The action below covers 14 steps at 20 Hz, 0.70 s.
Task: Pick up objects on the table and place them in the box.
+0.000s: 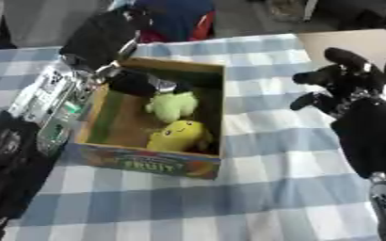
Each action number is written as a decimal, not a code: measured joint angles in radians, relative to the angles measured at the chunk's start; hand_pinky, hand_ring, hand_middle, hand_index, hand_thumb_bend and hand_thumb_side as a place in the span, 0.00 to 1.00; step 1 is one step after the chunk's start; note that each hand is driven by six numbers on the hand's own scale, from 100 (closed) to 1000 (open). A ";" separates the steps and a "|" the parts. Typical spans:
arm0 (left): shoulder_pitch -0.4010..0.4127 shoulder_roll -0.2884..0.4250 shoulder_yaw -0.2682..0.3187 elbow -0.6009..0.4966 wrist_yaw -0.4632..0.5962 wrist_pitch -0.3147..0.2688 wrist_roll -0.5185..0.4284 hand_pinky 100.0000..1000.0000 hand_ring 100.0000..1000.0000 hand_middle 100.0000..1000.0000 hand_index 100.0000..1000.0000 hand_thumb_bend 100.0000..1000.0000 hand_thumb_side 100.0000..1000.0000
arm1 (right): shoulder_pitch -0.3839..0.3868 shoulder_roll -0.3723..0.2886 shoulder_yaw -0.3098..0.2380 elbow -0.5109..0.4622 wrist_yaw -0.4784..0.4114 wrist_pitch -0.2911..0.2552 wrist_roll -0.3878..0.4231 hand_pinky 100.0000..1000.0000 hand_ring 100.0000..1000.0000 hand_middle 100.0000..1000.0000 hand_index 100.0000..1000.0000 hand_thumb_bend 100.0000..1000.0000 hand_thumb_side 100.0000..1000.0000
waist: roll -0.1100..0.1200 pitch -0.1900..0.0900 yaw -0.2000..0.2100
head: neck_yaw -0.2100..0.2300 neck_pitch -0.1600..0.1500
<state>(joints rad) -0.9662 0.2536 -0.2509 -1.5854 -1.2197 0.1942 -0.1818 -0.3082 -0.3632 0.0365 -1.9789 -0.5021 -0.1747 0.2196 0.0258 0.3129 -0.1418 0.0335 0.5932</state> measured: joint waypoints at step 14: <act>0.196 0.171 0.195 -0.348 0.756 0.178 0.469 0.31 0.73 0.67 0.93 0.23 0.92 | 0.002 -0.015 -0.025 0.000 -0.014 -0.028 -0.027 0.53 0.75 0.58 0.83 0.00 1.00 | -0.004 -0.015 0.061 | -0.052 0.010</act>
<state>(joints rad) -0.7699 0.4247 -0.0556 -1.9333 -0.4642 0.3725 0.2869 -0.3065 -0.3778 0.0119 -1.9789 -0.5159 -0.2031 0.1922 0.0222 0.2974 -0.0812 -0.0183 0.6030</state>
